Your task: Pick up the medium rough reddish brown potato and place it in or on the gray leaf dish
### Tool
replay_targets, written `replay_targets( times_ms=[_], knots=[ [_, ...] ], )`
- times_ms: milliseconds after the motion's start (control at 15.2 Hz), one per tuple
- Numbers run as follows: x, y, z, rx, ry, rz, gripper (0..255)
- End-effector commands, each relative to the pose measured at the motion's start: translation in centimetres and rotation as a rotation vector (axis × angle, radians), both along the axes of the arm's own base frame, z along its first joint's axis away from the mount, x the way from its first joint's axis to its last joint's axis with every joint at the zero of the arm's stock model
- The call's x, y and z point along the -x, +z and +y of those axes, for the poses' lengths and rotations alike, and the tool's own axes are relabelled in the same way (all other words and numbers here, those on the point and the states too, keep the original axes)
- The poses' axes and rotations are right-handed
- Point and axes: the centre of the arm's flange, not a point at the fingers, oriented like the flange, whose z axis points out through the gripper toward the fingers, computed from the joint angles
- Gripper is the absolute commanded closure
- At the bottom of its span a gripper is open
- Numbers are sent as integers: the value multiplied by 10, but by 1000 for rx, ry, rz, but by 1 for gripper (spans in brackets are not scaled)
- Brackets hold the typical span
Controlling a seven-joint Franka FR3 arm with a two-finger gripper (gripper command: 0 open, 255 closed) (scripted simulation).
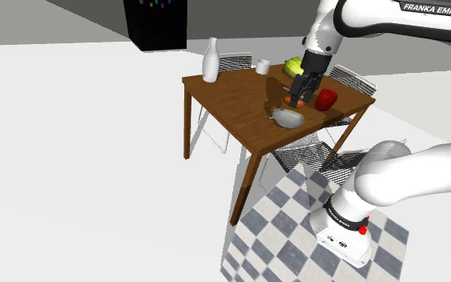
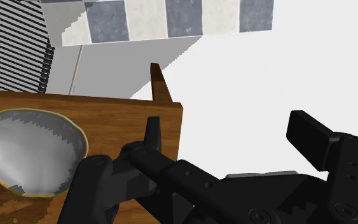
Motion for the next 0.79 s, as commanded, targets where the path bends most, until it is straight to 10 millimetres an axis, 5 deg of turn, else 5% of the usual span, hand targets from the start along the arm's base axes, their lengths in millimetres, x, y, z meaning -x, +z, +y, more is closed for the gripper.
replay_targets(
  times_ms=[0, 726],
  knots=[
    [0, 0, 0, 0, 0, 0, 0],
    [-37, -58, -118, 47, -33, -51, 0]
  ],
)
